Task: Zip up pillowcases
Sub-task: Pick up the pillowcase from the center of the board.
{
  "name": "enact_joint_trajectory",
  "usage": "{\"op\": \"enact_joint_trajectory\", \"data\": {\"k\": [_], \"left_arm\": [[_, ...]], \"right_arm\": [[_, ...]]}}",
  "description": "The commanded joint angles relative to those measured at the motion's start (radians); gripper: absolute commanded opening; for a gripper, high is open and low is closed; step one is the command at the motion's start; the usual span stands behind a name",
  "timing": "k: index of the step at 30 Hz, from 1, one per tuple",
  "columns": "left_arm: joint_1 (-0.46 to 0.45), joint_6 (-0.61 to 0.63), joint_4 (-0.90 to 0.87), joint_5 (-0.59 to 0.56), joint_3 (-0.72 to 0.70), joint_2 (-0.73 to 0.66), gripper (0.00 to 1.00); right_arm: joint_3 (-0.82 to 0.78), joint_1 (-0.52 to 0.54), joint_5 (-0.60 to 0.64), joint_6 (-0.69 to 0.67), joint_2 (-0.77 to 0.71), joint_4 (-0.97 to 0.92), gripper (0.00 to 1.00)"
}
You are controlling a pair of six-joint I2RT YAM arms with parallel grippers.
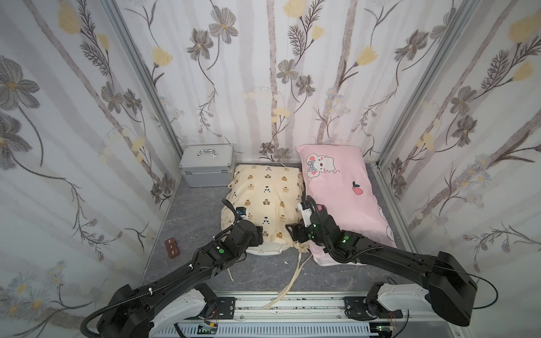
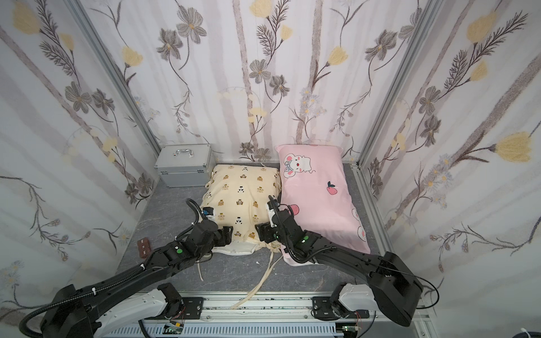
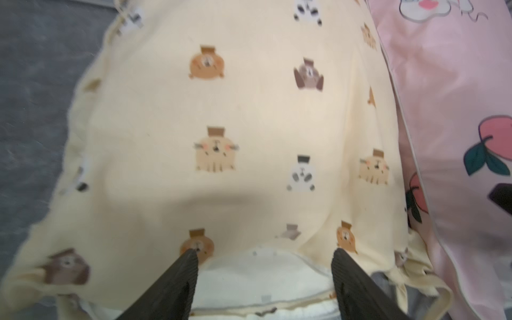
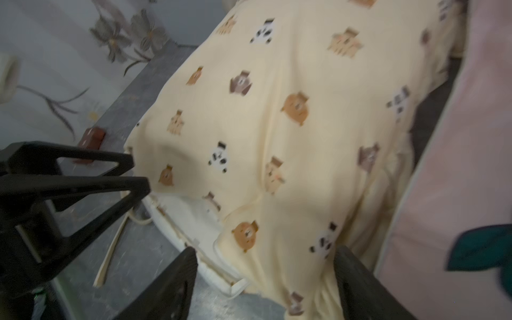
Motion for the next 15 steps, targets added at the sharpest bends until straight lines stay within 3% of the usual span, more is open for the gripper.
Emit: {"op": "enact_joint_trajectory", "data": {"k": [1, 4, 11, 15], "left_arm": [[-0.045, -0.153, 0.037, 0.054, -0.004, 0.045, 0.73], [-0.048, -0.157, 0.034, 0.105, 0.026, 0.082, 0.68], [-0.074, -0.214, 0.05, 0.187, 0.039, 0.095, 0.54], [-0.124, -0.254, 0.05, 0.188, 0.046, 0.113, 0.49]], "right_arm": [[0.014, 0.03, -0.06, 0.092, 0.097, -0.026, 0.63], [0.043, 0.007, -0.029, 0.098, 0.169, -0.069, 0.62], [-0.034, -0.017, -0.029, 0.097, 0.136, -0.089, 0.78], [-0.044, -0.017, -0.037, 0.11, 0.165, -0.093, 0.75]]}}
